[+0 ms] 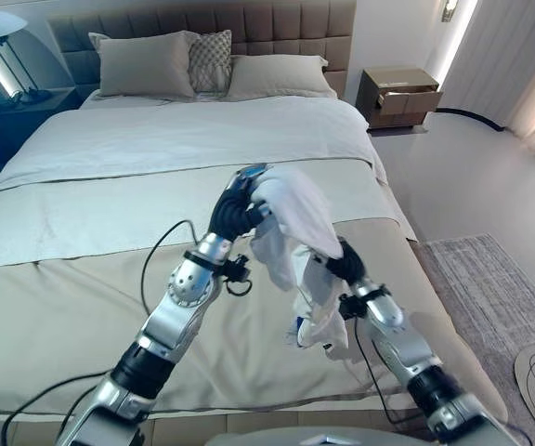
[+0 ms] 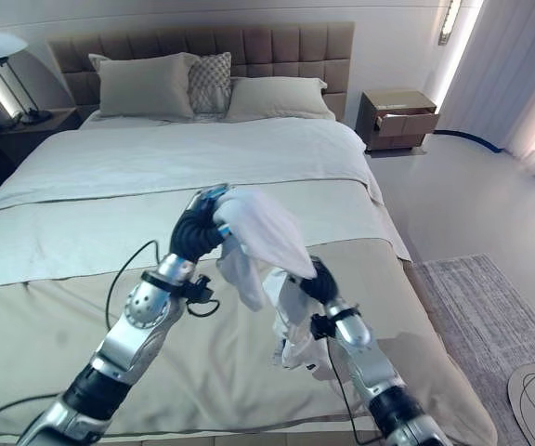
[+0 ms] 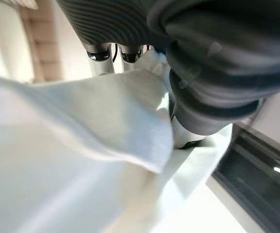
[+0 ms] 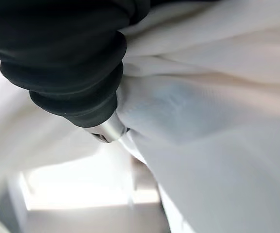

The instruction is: Pick up clothes into the bucket

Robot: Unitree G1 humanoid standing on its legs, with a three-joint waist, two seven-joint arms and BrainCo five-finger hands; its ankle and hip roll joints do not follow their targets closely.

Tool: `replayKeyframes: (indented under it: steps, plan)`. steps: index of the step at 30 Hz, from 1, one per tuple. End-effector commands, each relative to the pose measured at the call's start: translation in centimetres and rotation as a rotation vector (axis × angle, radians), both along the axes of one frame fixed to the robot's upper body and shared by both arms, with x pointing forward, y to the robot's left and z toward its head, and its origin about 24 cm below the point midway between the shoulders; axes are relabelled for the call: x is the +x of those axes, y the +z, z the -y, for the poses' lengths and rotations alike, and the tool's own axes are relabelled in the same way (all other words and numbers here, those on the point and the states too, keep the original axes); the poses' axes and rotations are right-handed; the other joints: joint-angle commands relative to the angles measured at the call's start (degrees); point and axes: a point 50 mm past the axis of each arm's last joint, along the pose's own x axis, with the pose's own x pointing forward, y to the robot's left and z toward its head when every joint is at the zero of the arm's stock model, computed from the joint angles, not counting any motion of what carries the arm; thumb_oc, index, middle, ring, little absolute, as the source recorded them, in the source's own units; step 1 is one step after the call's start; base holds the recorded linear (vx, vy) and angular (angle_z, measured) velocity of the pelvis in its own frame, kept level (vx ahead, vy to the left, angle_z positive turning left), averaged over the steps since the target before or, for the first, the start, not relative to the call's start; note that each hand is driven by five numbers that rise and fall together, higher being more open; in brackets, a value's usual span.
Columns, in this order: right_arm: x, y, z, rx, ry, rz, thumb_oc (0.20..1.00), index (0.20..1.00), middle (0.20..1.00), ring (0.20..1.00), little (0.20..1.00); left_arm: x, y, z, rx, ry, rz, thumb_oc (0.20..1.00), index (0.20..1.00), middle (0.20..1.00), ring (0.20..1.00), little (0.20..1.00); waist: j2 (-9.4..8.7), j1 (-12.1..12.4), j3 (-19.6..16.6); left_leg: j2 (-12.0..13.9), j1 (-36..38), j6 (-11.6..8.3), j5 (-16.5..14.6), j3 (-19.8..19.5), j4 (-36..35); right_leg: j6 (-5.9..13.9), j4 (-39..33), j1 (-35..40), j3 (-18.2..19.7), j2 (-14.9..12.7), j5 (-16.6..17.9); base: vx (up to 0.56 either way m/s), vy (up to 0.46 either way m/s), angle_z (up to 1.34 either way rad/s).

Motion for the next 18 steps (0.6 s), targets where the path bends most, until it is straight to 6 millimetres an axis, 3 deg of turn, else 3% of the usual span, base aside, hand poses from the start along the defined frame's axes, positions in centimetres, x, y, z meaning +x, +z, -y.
replayKeyframes:
  steps: [1,4,10,11,12,14,18]
  plan:
    - [0.1,1.9,3.5,0.055,-0.181,0.112,0.200,0.200,0.200,0.200,0.200,0.7,3.7,-2.7,-0.078,0.147,0.209,0.200,0.200,0.200,0.200,0.200,-3.19,-1.1,-1.5,-0.6,-0.8,0.10,-2.1,0.8,1.8,3.99,1.7,6.0,-1.7,-3.9,-4.8,0.00,0.006,-0.04]
    - [-0.9,2.7,6.7,0.062,-0.346,0.168,0.200,0.200,0.200,0.200,0.200,0.6,1.3,-4.2,-0.084,0.216,0.109,0.200,0.200,0.200,0.200,0.200,-3.39,-2.0,-1.5,-0.7,-0.7,0.25,-2.2,1.2,1.7,4.03,1.9,5.6,-1.0,-3.9,-4.8,0.00,0.000,-0.03]
    - [-2.2,3.9,10.4,0.084,-0.555,0.250,0.200,0.200,0.200,0.200,0.200,-0.2,-5.4,-4.6,0.009,0.221,-0.167,0.222,0.222,0.222,0.222,0.222,-3.42,-2.8,-1.5,-1.0,-1.1,0.83,-2.4,1.8,2.5,4.13,2.4,4.8,0.1,-4.3,-4.3,-0.01,0.004,-0.13]
    - [-2.3,4.1,11.0,0.075,-0.586,0.261,0.200,0.200,0.200,0.200,0.200,-0.5,-6.6,-4.3,-0.006,0.202,-0.227,0.705,0.705,0.705,0.705,0.705,-3.44,-3.0,-1.6,-0.9,-0.8,0.88,-2.9,2.0,2.4,4.24,2.3,5.0,0.3,-4.3,-4.6,0.00,0.000,0.00]
    - [-2.4,4.1,11.0,0.074,-0.587,0.262,0.200,0.200,0.200,0.200,0.200,-0.5,-6.6,-4.2,-0.007,0.199,-0.227,1.000,1.000,1.000,1.000,1.000,-3.44,-2.9,-1.5,-1.0,-1.1,0.97,-2.5,2.0,2.6,4.19,2.5,4.7,0.4,-4.4,-4.2,0.00,0.000,0.00]
    - [-2.6,4.9,12.2,0.067,-0.651,0.302,0.200,0.200,0.200,0.200,0.200,-1.3,-8.7,-3.7,-0.055,0.146,-0.339,1.000,1.000,1.000,1.000,1.000,-3.60,-3.4,-1.3,-1.2,-1.3,1.27,-2.8,2.5,3.1,4.31,2.6,4.1,1.0,-4.5,-4.1,-0.05,0.009,-0.06]
    - [-3.0,6.2,13.5,0.043,-0.707,0.358,0.200,0.200,0.200,0.200,0.200,-2.4,-10.3,-2.9,-0.077,0.070,-0.428,1.000,1.000,1.000,1.000,1.000,-3.75,-3.9,-0.9,-1.4,-1.6,1.81,-3.3,3.1,3.8,4.43,2.9,3.4,2.2,-4.5,-4.0,-0.03,0.014,-0.14]
